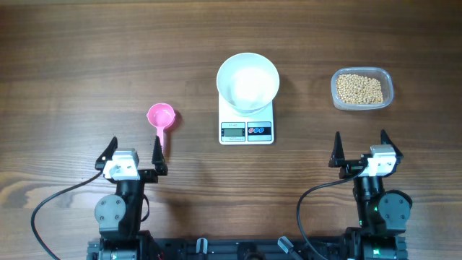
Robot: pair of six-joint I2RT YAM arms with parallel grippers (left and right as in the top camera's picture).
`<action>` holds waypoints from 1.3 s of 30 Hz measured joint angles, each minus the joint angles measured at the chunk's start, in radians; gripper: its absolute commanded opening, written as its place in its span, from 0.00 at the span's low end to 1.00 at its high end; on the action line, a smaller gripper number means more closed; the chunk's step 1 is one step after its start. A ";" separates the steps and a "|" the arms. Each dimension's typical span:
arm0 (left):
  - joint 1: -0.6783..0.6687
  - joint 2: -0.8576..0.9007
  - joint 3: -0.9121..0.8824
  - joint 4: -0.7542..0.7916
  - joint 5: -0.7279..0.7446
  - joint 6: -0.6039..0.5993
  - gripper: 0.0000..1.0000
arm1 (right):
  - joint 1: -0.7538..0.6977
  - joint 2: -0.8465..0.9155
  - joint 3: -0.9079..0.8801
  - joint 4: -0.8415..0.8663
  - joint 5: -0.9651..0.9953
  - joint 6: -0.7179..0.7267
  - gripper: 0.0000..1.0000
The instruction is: Scoop item into bowl and weigh 150g on scale
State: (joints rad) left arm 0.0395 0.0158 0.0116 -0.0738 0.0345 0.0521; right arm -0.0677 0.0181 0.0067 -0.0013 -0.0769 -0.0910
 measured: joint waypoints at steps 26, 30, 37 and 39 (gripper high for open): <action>0.000 0.005 -0.003 0.278 0.333 -0.013 1.00 | 0.000 0.000 0.000 0.000 0.000 0.000 1.00; 0.000 0.005 -0.003 0.276 0.356 -0.071 1.00 | 0.000 0.000 0.000 0.000 0.000 0.000 1.00; 0.008 0.010 0.154 0.059 0.349 -0.128 1.00 | 0.000 0.000 0.000 0.000 0.000 0.000 1.00; 0.021 0.025 0.245 -0.043 0.337 -0.116 1.00 | 0.000 0.000 0.000 0.000 0.000 0.000 1.00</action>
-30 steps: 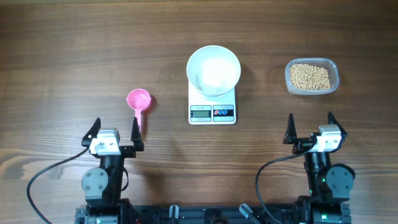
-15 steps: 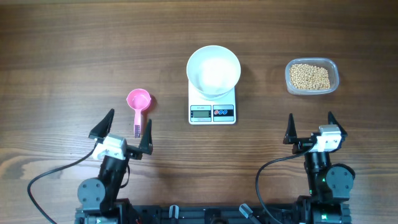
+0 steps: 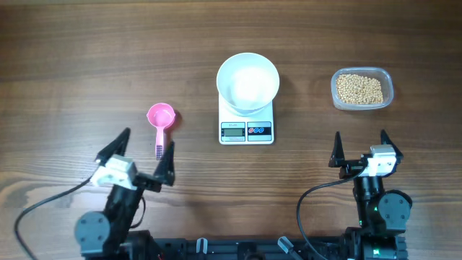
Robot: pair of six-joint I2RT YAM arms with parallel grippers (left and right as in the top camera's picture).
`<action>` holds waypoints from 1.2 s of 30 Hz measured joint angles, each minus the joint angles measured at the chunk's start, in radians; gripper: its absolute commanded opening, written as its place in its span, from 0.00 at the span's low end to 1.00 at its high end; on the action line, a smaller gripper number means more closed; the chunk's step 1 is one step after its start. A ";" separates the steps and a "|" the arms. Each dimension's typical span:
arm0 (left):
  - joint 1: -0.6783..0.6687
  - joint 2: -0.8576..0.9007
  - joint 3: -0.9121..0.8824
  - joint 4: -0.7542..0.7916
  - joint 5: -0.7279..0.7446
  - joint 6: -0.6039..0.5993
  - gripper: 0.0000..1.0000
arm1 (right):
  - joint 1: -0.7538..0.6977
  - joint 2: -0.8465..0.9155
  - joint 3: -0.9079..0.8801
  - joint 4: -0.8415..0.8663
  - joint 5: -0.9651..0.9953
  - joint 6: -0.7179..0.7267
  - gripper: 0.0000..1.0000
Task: Scoop item into bowl and weigh 150g on scale
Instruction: 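Move the left gripper toward the pink scoop handle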
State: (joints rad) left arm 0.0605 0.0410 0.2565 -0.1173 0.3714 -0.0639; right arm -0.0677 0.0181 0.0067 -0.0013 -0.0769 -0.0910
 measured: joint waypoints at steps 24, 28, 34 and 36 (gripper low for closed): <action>0.038 0.914 0.949 -1.102 -0.067 -0.166 1.00 | 0.000 0.000 0.000 0.000 0.000 0.000 1.00; 0.038 1.238 0.953 -1.150 -0.099 -0.220 1.00 | 0.000 0.000 0.000 0.000 0.000 0.000 1.00; 0.052 1.504 0.952 -1.157 -0.113 -0.230 1.00 | 0.000 0.000 0.000 0.000 0.000 0.000 1.00; 0.076 1.540 0.952 -1.128 -0.113 -0.230 1.00 | 0.000 0.000 0.000 0.000 0.000 0.000 1.00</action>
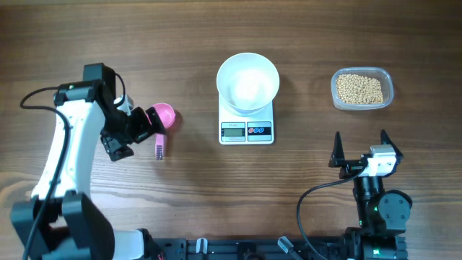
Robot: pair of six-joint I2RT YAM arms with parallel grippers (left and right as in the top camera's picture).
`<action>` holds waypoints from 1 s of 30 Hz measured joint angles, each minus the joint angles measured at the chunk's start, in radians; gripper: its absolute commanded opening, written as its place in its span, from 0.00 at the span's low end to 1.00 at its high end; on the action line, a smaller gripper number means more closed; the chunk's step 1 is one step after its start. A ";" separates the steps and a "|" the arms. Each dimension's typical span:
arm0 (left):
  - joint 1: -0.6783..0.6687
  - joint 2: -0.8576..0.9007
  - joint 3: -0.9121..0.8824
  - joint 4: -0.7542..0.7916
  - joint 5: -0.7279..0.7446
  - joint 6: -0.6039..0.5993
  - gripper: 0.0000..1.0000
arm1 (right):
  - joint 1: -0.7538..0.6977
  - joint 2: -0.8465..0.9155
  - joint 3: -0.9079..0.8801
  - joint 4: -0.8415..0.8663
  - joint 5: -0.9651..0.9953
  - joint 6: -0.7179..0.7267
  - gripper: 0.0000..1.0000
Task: Scoop item into bowl and weigh 150g on scale
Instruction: 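Move the left gripper toward the pink scoop handle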
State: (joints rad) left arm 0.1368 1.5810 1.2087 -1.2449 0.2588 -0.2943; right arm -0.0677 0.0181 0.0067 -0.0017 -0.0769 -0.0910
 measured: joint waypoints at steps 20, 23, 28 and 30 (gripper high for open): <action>0.089 0.019 0.000 0.159 0.060 0.101 1.00 | 0.000 0.000 0.000 0.000 0.000 0.000 1.00; 0.093 0.047 0.000 0.177 0.059 0.111 1.00 | 0.000 0.000 0.000 0.000 0.000 0.000 1.00; 0.093 0.146 0.000 0.193 0.084 0.159 1.00 | 0.000 0.000 0.000 0.000 0.000 0.000 1.00; 0.093 0.196 0.000 0.201 0.113 0.185 1.00 | 0.000 0.000 0.000 0.000 0.000 0.000 1.00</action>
State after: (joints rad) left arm 0.2295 1.7767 1.2091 -1.0435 0.3721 -0.1093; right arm -0.0677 0.0181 0.0067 -0.0017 -0.0769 -0.0910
